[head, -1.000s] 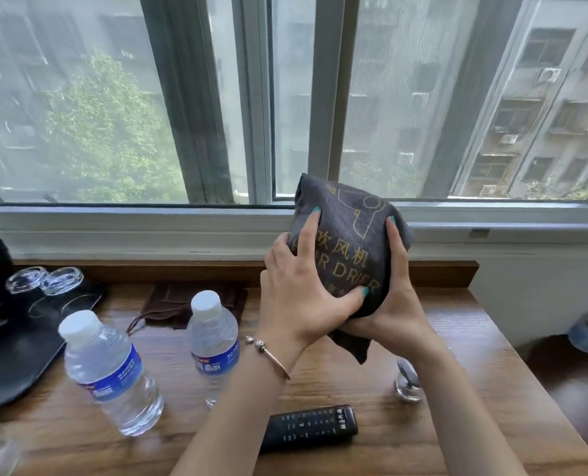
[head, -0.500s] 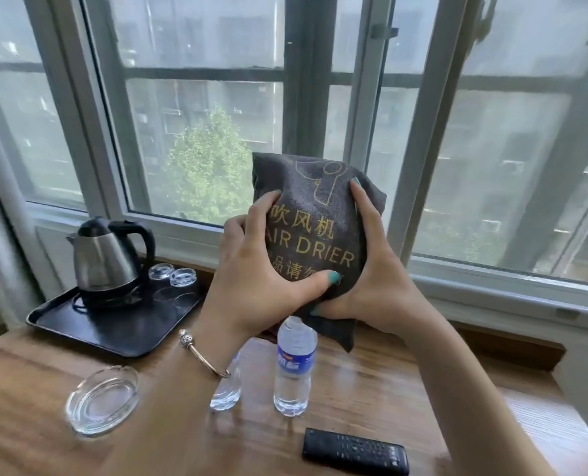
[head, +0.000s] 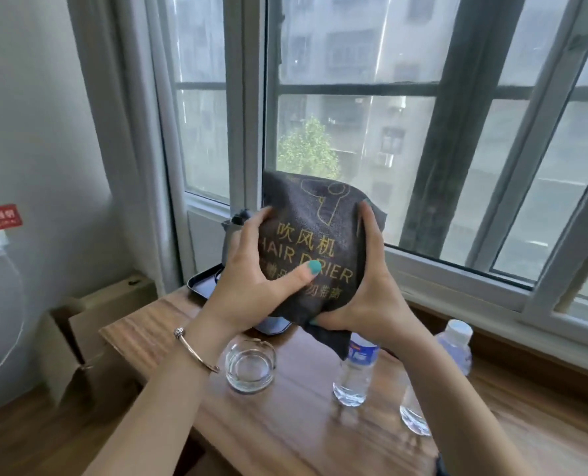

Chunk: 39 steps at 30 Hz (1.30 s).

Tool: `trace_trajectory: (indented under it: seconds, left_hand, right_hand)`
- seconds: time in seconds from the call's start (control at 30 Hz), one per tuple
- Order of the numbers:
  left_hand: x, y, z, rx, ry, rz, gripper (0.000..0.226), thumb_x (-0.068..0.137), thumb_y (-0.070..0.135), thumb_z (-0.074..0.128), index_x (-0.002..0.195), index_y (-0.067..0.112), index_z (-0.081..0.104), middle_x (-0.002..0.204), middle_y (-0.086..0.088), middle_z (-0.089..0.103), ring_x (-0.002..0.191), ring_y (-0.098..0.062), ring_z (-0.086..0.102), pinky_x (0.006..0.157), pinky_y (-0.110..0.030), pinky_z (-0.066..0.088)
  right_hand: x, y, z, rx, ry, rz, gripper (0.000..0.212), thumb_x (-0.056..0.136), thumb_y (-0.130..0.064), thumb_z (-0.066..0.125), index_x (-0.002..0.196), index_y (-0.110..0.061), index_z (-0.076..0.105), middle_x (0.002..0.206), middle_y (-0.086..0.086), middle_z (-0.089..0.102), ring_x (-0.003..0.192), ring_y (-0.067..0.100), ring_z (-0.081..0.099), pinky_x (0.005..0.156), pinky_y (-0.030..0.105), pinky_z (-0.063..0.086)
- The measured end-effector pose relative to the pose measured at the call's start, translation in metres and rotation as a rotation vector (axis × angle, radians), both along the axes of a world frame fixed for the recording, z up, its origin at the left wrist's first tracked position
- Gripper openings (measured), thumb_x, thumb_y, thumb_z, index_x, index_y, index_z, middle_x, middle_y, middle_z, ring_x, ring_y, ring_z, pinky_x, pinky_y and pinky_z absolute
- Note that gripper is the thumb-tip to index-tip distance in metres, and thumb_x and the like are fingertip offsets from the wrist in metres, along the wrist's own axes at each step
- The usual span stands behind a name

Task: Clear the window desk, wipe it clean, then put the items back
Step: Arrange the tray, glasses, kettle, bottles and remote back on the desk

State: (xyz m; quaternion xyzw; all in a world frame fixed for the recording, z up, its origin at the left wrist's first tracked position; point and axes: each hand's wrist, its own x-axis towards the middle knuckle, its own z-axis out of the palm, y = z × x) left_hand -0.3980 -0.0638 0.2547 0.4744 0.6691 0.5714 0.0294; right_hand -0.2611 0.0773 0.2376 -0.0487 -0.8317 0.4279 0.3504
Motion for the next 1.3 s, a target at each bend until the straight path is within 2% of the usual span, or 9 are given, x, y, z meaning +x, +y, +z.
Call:
trace_trajectory:
  seconds: [0.23,0.4,0.53,0.6,0.73,0.87,1.0,1.1,1.3]
  left_hand:
    - [-0.095,-0.026,-0.021,-0.040,-0.165,-0.034,0.122,0.049,0.053,0.082,0.144,0.036,0.008,0.143,0.002,0.034,0.129,-0.015,0.043,0.108,-0.036,0.040]
    - [-0.162,-0.036,-0.038,-0.088,-0.217,-0.118,0.128,0.045,0.051,0.085,0.145,0.035,0.007,0.140,0.004,0.035,0.128,-0.013,0.043,0.107,-0.033,0.039]
    - [-0.200,-0.034,-0.051,-0.105,-0.294,-0.138,0.134,0.048,0.055,0.085,0.151,0.031,0.001,0.135,0.006,0.041,0.125,-0.013,0.047,0.107,-0.040,0.042]
    - [-0.215,-0.029,-0.057,-0.098,-0.370,-0.155,0.136,0.050,0.061,0.079,0.152,0.027,-0.005,0.128,0.005,0.046,0.122,-0.013,0.050,0.106,-0.039,0.042]
    - [-0.236,-0.015,-0.062,-0.149,-0.454,-0.198,0.152,0.039,0.080,0.073,0.151,0.027,-0.015,0.120,-0.004,0.051,0.120,-0.019,0.051,0.109,-0.044,0.038]
    - [-0.252,0.003,-0.063,-0.232,-0.513,-0.305,0.164,0.022,0.079,0.079,0.149,0.038,-0.016,0.120,-0.012,0.055,0.115,-0.025,0.056,0.108,-0.050,0.038]
    - [-0.266,0.022,-0.064,-0.296,-0.418,-0.478,0.144,0.028,0.070,0.086,0.150,0.032,0.019,0.135,-0.005,0.055,0.122,-0.019,0.056,0.103,-0.036,0.046]
    - [-0.274,0.032,-0.068,-0.331,-0.392,-0.544,0.110,0.027,0.068,0.087,0.125,0.034,0.048,0.121,0.005,0.065,0.103,-0.003,0.065,0.080,-0.016,0.052]
    - [-0.283,0.056,-0.092,-0.408,-0.316,-0.512,0.105,0.031,0.056,0.092,0.121,0.017,0.055,0.116,0.000,0.068,0.109,-0.014,0.064,0.094,-0.033,0.051]
  right_hand:
    - [-0.098,-0.040,-0.035,-0.044,-0.020,-0.116,0.153,0.050,0.002,0.090,0.142,-0.065,-0.011,0.149,-0.003,0.035,0.128,0.010,0.052,0.093,0.034,0.057]
    - [-0.155,-0.060,-0.057,-0.090,-0.008,-0.208,0.153,0.049,0.002,0.089,0.135,-0.073,-0.012,0.149,-0.004,0.038,0.128,0.006,0.052,0.093,0.030,0.055]
    - [-0.180,-0.071,-0.070,-0.130,-0.042,-0.269,0.153,0.043,-0.015,0.093,0.138,-0.069,-0.014,0.130,-0.053,0.033,0.123,-0.013,0.049,0.089,0.020,0.054]
    - [-0.188,-0.077,-0.075,-0.138,-0.060,-0.315,0.152,0.038,-0.028,0.091,0.138,-0.069,-0.016,0.126,-0.059,0.028,0.123,-0.013,0.048,0.092,0.026,0.054]
    - [-0.199,-0.079,-0.083,-0.146,-0.091,-0.423,0.156,0.036,-0.036,0.090,0.138,-0.065,-0.025,0.141,-0.022,0.036,0.129,0.012,0.050,0.095,0.034,0.052]
    - [-0.206,-0.074,-0.089,-0.101,-0.122,-0.457,0.157,0.038,-0.042,0.090,0.139,-0.061,-0.028,0.151,-0.005,0.031,0.133,0.012,0.045,0.099,0.030,0.045]
    - [-0.208,-0.065,-0.100,-0.091,-0.134,-0.456,0.157,0.043,-0.041,0.093,0.140,-0.058,-0.029,0.153,-0.001,0.031,0.135,0.007,0.043,0.100,0.021,0.043]
    - [-0.208,-0.053,-0.107,-0.072,-0.142,-0.443,0.155,0.046,-0.039,0.093,0.140,-0.058,-0.029,0.153,-0.003,0.028,0.135,0.003,0.041,0.098,0.006,0.039]
    - [-0.210,-0.024,-0.122,-0.104,-0.142,-0.411,0.156,0.051,-0.022,0.093,0.136,-0.062,-0.032,0.147,-0.035,0.012,0.136,-0.018,0.027,0.103,0.007,0.036]
